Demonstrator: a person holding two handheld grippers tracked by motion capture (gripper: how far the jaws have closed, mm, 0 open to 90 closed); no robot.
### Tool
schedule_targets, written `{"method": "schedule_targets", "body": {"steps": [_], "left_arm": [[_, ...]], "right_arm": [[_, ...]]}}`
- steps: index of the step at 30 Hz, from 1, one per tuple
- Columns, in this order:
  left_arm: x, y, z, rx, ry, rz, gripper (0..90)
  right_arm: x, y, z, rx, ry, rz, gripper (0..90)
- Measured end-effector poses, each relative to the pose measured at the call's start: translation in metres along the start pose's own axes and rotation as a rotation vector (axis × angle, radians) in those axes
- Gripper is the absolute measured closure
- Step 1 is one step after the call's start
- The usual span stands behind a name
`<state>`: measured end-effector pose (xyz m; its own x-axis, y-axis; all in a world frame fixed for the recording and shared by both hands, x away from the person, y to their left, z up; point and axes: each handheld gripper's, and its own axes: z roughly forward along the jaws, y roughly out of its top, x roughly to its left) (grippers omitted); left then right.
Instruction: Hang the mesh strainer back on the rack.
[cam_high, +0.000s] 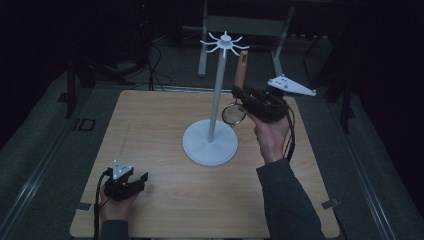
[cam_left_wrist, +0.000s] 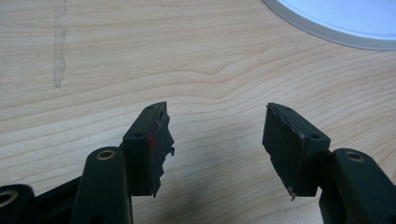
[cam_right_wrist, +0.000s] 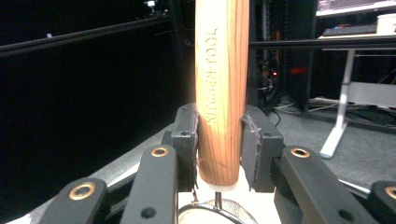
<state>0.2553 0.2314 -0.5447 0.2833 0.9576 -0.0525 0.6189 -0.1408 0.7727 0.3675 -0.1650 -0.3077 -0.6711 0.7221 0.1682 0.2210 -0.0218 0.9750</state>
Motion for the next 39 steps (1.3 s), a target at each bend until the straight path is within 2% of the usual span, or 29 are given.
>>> {"method": "schedule_targets", "body": {"steps": [13, 21, 32, 39], "left_arm": [[0.000, 0.000, 0.000, 0.001, 0.001, 0.000, 41.3], [0.000, 0.000, 0.000, 0.000, 0.002, -0.003, 41.1], [0.000, 0.000, 0.000, 0.001, 0.001, 0.000, 41.0], [0.000, 0.000, 0.000, 0.000, 0.002, -0.003, 41.0]], "right_arm": [[-0.003, 0.002, 0.003, 0.003, 0.041, 0.013, 69.8], [0.009, 0.002, 0.001, -0.024, 0.032, -0.030, 70.1], [0.024, 0.005, 0.011, 0.001, 0.066, -0.067, 70.1], [0.031, 0.004, 0.019, 0.024, 0.049, -0.085, 70.1]]}}
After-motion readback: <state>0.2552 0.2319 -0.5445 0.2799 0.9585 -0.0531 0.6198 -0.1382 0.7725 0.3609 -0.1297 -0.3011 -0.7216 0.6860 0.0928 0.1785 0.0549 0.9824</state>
